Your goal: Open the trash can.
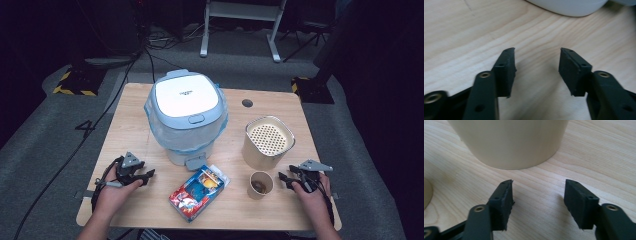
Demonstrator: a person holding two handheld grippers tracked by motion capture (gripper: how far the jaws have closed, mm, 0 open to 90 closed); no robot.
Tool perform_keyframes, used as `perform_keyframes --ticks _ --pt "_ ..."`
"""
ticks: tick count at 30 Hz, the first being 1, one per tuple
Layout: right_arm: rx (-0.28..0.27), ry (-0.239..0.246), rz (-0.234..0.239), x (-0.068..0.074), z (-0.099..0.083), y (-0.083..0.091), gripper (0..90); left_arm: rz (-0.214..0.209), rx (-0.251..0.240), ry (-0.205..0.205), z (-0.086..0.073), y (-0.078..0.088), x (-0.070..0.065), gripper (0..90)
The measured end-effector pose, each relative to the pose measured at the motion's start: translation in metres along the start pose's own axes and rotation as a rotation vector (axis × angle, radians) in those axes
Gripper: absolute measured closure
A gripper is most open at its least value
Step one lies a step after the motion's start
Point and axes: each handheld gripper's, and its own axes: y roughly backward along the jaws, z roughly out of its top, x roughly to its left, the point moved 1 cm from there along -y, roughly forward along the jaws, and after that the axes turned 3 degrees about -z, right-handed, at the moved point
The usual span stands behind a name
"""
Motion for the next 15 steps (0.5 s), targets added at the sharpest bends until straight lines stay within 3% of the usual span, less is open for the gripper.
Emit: perform_keyframes --ticks 1,4,8,12,15 --pt "-0.002 0.003 0.002 0.000 0.000 0.000 42.8 -0.028 0.003 0.006 0.001 0.002 0.000 50.9" --pt "-0.002 0.002 0.006 0.000 0.000 0.000 43.3 -0.029 0.010 -0.020 0.004 0.008 0.001 57.1" --pt "-0.002 0.003 0.006 0.000 0.000 0.000 43.3 -0.080 -0.012 -0.040 0.011 0.016 0.000 62.0" --pt "-0.002 0.003 0.006 0.000 0.000 0.000 43.4 -0.141 -0.031 -0.086 0.018 0.025 -0.002 68.5" --pt "-0.003 0.003 0.006 0.000 0.000 0.000 43.3 -0.149 -0.051 -0.128 0.027 0.037 -0.003 72.7"
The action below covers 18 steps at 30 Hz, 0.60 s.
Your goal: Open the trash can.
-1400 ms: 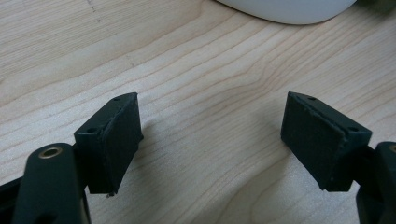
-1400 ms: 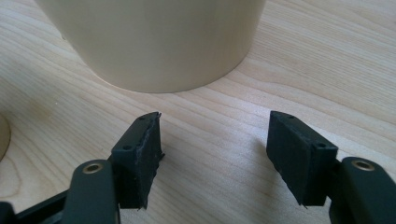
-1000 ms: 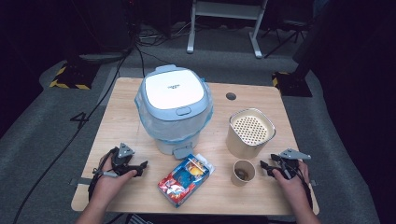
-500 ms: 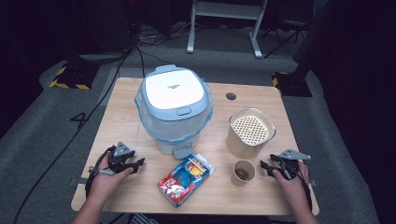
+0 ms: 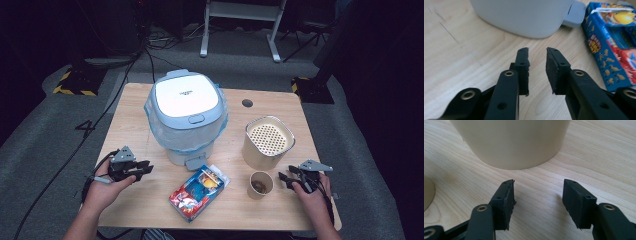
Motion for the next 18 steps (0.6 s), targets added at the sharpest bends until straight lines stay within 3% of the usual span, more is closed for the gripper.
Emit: perform_keyframes --ticks 4,6,9,18 --pt "0.000 0.000 0.000 0.000 0.000 0.000 43.3 -0.022 -0.035 -0.007 0.011 0.010 -0.003 78.6" --pt "0.000 0.000 0.000 0.000 0.000 0.000 43.3 -0.060 -0.055 -0.008 0.019 0.017 -0.006 80.5" --pt "0.000 0.000 0.001 0.000 0.000 0.000 43.4 -0.084 -0.064 -0.025 0.031 0.024 -0.011 84.0" --pt "-0.003 0.007 0.009 0.003 -0.001 0.002 49.2 -0.140 -0.151 -0.047 0.060 0.041 -0.022 88.0"
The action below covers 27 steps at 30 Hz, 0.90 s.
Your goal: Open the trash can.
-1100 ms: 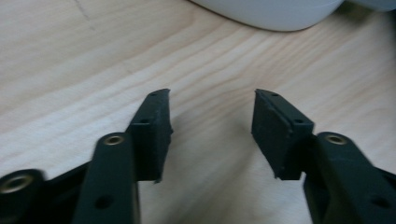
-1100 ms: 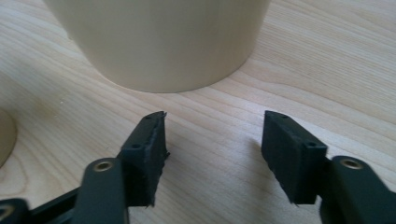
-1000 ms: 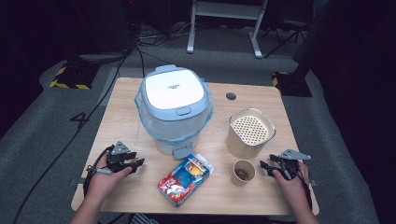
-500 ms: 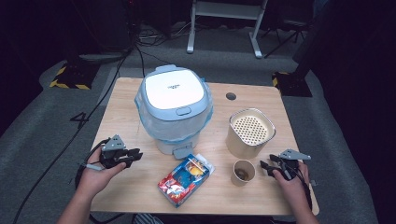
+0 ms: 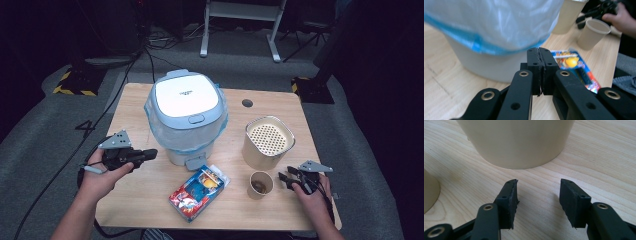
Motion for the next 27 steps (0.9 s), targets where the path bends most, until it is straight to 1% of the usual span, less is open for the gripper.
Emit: perform_keyframes --ticks 2,3,4,5,7,8,9,10,11,12,13,15,16,17,20,21,22,23,24,25,27 --pt "0.000 0.000 0.000 0.000 0.000 0.000 49.2 -0.006 -0.014 -0.004 0.006 0.002 -0.002 88.1" --pt "-0.001 0.002 -0.001 0.000 0.000 0.000 49.2 -0.009 -0.031 -0.009 0.011 0.002 -0.003 88.1" --pt "0.000 -0.003 -0.003 0.000 0.000 0.000 49.2 -0.009 -0.059 -0.028 0.019 0.003 -0.005 87.7" --pt "0.000 -0.003 -0.003 0.000 0.000 0.000 49.2 -0.009 -0.059 -0.028 0.019 0.003 -0.005 87.5" --pt "-0.001 -0.001 -0.005 0.000 0.000 0.000 49.2 0.004 -0.080 -0.071 0.027 0.004 -0.007 86.7" --pt "-0.002 -0.003 -0.009 0.001 0.000 0.000 49.2 -0.002 -0.106 -0.093 0.035 0.004 -0.010 86.6" --pt "-0.002 -0.003 -0.009 0.001 0.000 0.000 49.2 -0.002 -0.106 -0.093 0.035 0.004 -0.010 86.9" --pt "-0.002 -0.004 -0.011 0.001 0.000 0.000 49.2 -0.006 -0.117 -0.109 0.040 0.005 -0.012 86.9" --pt "-0.002 -0.005 -0.014 0.002 0.000 0.000 49.2 -0.022 -0.138 -0.117 0.048 0.006 -0.016 87.6" --pt "-0.002 -0.005 -0.014 0.002 0.000 0.000 49.2 -0.022 -0.138 -0.117 0.048 0.006 -0.016 87.8" --pt "-0.003 -0.003 -0.012 0.002 0.001 -0.001 49.2 -0.032 -0.151 -0.122 0.053 0.008 -0.018 87.8" --pt "-0.002 -0.002 -0.013 0.003 0.001 -0.001 49.2 -0.042 -0.155 -0.135 0.061 0.009 -0.021 87.9" --pt "-0.002 -0.002 -0.013 0.003 0.001 -0.001 49.2 -0.051 -0.153 -0.146 0.070 0.010 -0.023 87.6" --pt "-0.002 -0.002 -0.013 0.003 0.001 -0.001 49.2 -0.051 -0.153 -0.146 0.070 0.010 -0.023 87.7" --pt "-0.002 -0.002 -0.012 0.003 0.001 -0.001 49.2 -0.082 -0.161 -0.151 0.088 0.008 -0.026 88.2" --pt "-0.002 -0.001 -0.012 0.003 0.001 -0.001 49.2 -0.082 -0.161 -0.151 0.088 0.008 -0.026 88.3" --pt "-0.002 -0.001 -0.012 0.003 0.001 -0.001 49.2 -0.090 -0.167 -0.158 0.096 0.005 -0.028 88.5" --pt "-0.002 -0.001 -0.012 0.003 0.001 -0.001 49.2 -0.090 -0.167 -0.158 0.096 0.005 -0.028 88.7" --pt "-0.002 -0.002 -0.012 0.003 0.001 -0.001 49.2 -0.097 -0.168 -0.165 0.101 0.004 -0.028 88.7" --pt "-0.002 -0.002 -0.012 0.003 0.001 -0.001 49.2 -0.093 -0.171 -0.172 0.104 0.002 -0.029 88.7" --pt "-0.001 -0.001 -0.007 0.003 0.001 -0.001 49.1 -0.089 -0.169 -0.190 0.114 -0.002 -0.031 87.2"
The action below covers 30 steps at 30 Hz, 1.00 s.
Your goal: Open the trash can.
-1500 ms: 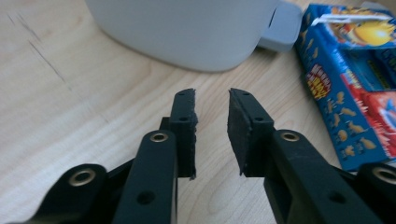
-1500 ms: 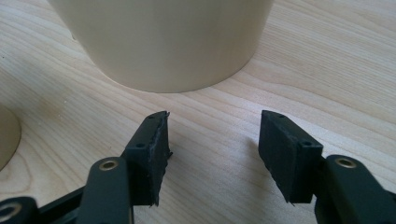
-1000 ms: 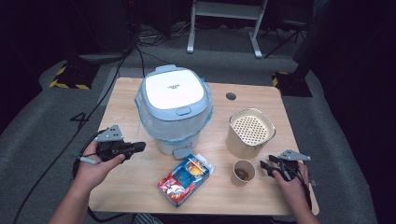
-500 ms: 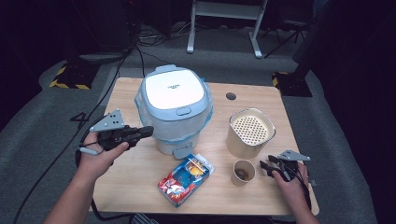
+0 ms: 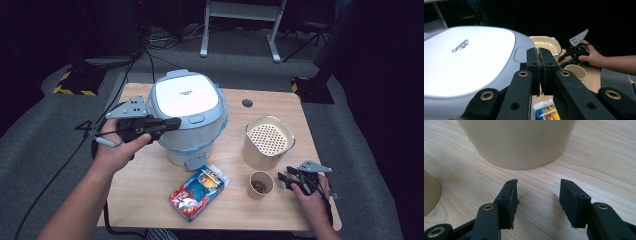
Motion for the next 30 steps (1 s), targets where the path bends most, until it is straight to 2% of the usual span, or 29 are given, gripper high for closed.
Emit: perform_keyframes --ticks 4,9,12,15,19,21,22,26,29,30 --pt "-0.001 0.001 0.000 0.000 0.000 0.000 49.1 -0.003 -0.004 -0.001 0.008 -0.007 0.002 87.9" --pt "0.000 -0.002 0.003 0.000 0.000 0.000 49.0 -0.015 -0.022 0.018 0.018 -0.017 0.006 88.8" --pt "0.000 -0.002 0.004 -0.001 0.000 0.000 48.5 -0.002 -0.056 0.073 0.022 -0.023 0.009 88.3" --pt "0.002 0.000 0.010 0.000 0.000 0.000 47.0 0.006 -0.078 0.101 0.022 -0.028 0.012 88.6" --pt "0.004 0.000 0.013 0.000 0.000 0.000 45.7 0.053 -0.097 0.093 0.018 -0.037 0.019 82.1" --pt "0.003 0.006 0.017 0.000 0.001 -0.001 43.9 0.036 -0.115 0.121 0.014 -0.043 0.023 85.4" --pt "0.004 0.006 0.018 0.000 0.001 -0.001 43.9 0.036 -0.096 0.120 0.011 -0.047 0.024 85.8" --pt "0.003 0.006 0.018 0.000 0.001 -0.001 43.8 0.038 -0.072 0.117 0.008 -0.053 0.024 88.5" --pt "0.003 0.006 0.016 0.000 0.001 -0.001 43.4 -0.003 -0.073 0.129 0.006 -0.058 0.024 89.9" --pt "0.003 0.006 0.016 0.000 0.001 -0.001 43.4 -0.003 -0.073 0.129 0.006 -0.058 0.024 89.9"
